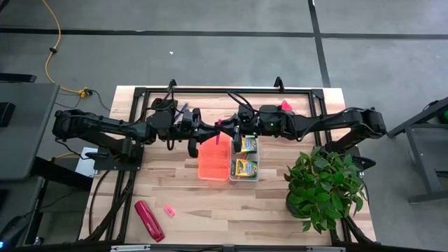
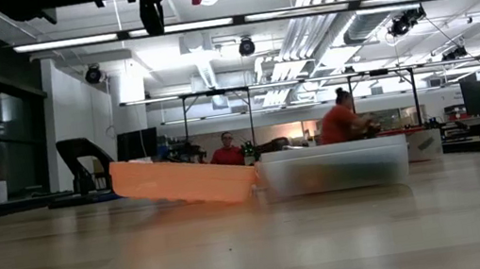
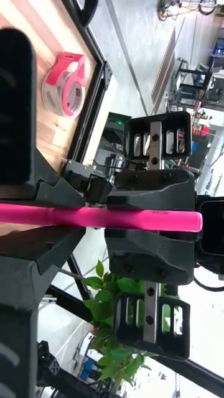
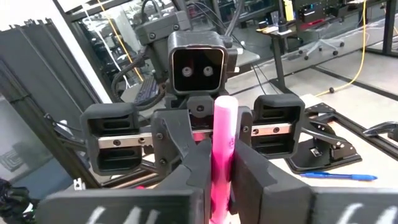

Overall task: Pack school essentials
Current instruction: Put the pink pen in the supply box

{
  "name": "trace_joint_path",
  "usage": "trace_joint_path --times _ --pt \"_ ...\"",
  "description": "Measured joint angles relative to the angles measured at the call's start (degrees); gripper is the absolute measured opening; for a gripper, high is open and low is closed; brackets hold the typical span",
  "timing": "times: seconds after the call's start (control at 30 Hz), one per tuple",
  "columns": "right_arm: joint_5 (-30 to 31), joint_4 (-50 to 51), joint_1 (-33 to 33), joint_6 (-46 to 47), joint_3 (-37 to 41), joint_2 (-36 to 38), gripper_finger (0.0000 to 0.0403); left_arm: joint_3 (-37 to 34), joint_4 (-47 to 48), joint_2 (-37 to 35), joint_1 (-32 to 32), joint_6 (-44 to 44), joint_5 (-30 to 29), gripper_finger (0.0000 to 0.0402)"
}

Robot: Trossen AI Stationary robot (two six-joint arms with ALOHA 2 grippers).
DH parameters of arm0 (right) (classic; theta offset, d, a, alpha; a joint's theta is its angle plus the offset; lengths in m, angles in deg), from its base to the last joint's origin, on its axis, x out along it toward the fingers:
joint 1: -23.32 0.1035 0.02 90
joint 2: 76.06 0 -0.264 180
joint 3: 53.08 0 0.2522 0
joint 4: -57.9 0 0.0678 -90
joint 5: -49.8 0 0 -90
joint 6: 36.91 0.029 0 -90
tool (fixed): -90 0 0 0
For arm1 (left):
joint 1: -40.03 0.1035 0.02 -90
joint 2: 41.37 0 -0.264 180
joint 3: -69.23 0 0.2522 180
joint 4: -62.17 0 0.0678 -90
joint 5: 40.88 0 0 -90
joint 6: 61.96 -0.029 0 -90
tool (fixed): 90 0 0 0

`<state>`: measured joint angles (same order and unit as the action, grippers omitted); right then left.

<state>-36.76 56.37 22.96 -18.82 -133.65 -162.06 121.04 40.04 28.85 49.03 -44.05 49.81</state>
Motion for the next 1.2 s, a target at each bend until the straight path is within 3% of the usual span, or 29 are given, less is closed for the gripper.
trace_joint_path --times 0.13,0.27,0.5,0.7,0.9,1.03,1.2 --pt "-0.5 0.1 0.0 -0.1 0.0 0.0 0.0012 0.0 0.2 0.0 0.2 0.6 0.1 0.0038" --pt "-2.2 4.8 -0.1 -1.6 0.0 1.2 0.001 0.0 5.3 -2.1 2.4 1.0 3.4 0.0067" --pt "-2.2 22.1 0.0 -4.0 0.0 8.8 0.0009 0.0 20.2 -13.5 7.4 -2.8 6.2 0.0129" --pt "-2.1 30.9 0.0 -3.3 2.7 14.4 0.0007 0.0 25.5 -24.6 8.6 -4.5 6.3 0.0148" --pt "-2.2 19.8 0.0 -2.5 13.5 20.4 0.0006 -1.0 28.3 -31.5 5.5 -2.7 7.4 0.0145" --pt "-2.8 8.3 0.0 -0.4 19.9 23.4 0.0006 -2.7 28.4 -33.5 3.3 -2.6 3.8 0.0139" --pt "-2.9 7.5 0.0 1.9 21.7 24.5 0.0005 -2.8 27.0 -33.9 2.9 -3.1 1.2 0.0136"
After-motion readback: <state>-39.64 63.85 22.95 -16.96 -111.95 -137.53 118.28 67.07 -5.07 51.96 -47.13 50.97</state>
